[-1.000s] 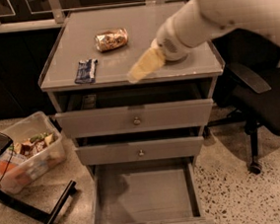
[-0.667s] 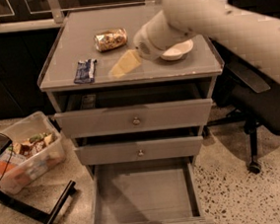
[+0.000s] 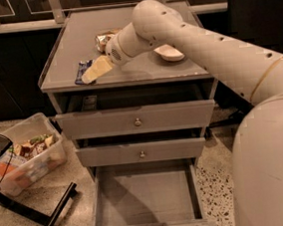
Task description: Place rxbar blueberry into bottom drawer
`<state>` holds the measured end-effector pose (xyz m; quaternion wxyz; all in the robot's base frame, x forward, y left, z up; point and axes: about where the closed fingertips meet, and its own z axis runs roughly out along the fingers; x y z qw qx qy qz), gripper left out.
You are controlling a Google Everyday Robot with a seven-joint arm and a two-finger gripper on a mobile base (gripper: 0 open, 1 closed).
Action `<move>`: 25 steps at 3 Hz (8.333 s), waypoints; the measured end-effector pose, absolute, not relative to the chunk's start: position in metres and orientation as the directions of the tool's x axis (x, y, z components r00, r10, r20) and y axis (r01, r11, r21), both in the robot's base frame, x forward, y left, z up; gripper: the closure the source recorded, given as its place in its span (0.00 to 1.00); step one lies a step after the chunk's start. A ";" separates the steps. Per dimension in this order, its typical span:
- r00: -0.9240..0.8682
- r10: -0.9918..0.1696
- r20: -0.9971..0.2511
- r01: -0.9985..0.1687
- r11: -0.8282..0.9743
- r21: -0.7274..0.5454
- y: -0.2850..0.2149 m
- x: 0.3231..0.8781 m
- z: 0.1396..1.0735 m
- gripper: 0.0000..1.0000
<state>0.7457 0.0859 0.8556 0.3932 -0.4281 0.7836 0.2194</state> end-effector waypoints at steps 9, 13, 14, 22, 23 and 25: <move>-0.317 -0.507 -0.802 -0.862 0.506 0.021 0.148 0.753 0.828 0.65; -0.164 -0.458 -0.874 -0.824 0.551 -0.134 0.067 0.644 0.913 1.00; -0.137 -0.473 -0.870 -0.847 0.511 -0.145 0.038 0.612 0.923 1.00; -0.631 -0.523 -0.572 -0.764 0.545 0.344 -0.010 0.556 0.475 1.00; -0.636 -0.475 -0.608 -0.763 0.501 0.408 -0.010 0.563 0.417 1.00; -0.661 -0.459 -0.593 -0.745 0.491 0.451 -0.004 0.554 0.379 1.00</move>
Offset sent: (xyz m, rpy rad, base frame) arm 0.0030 0.0947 -0.0053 0.0453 -0.0122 0.1661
